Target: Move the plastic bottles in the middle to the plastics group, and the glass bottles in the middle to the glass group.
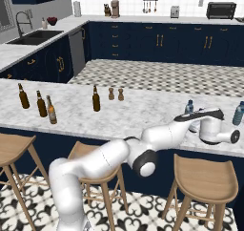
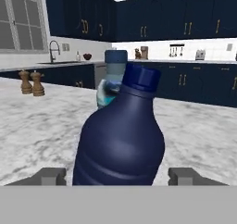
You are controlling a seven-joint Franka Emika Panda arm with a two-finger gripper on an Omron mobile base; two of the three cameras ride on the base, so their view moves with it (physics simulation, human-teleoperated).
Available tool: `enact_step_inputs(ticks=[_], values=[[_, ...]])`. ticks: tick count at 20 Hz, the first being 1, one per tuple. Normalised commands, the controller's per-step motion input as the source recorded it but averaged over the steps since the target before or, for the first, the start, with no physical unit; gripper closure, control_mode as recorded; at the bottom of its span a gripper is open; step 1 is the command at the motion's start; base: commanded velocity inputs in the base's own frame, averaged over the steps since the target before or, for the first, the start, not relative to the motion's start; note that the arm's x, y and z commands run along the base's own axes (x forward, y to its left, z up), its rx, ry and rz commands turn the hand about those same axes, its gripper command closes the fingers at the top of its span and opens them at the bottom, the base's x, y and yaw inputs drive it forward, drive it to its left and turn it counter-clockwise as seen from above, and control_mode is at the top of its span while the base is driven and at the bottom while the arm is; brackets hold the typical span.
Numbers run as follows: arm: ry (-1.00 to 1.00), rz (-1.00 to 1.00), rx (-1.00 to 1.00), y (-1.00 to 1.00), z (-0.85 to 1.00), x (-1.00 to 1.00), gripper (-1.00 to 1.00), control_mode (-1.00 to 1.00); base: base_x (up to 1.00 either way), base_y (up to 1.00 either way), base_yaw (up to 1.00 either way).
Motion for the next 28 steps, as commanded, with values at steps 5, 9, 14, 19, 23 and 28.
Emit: enact_step_inputs(ticks=[5, 9, 14, 19, 23, 28], values=[[-0.05, 0.0, 0.0, 0.07, -0.02, -0.01, -1.0, -1.0, 0.0, 0.0, 0.0], [0.0, 0.0, 0.0, 0.06, 0.06, -0.06, -1.0, -1.0, 0.0, 0.0, 0.0], [0.0, 0.0, 0.0, 0.18, 0.12, -0.42, -1.0, -1.0, 0.0, 0.0, 0.0], [0.0, -0.01, 0.0, 0.39, 0.08, -0.4, -1.0, -1.0, 0.0, 0.0, 0.0], [0.0, -0.05, 0.0, 0.48, 0.15, -0.45, -1.0, -1.0, 0.0, 0.0, 0.0], [0.0, -0.13, -0.01, 0.56, 0.07, -0.59, -1.0, -1.0, 0.0, 0.0, 0.0]])
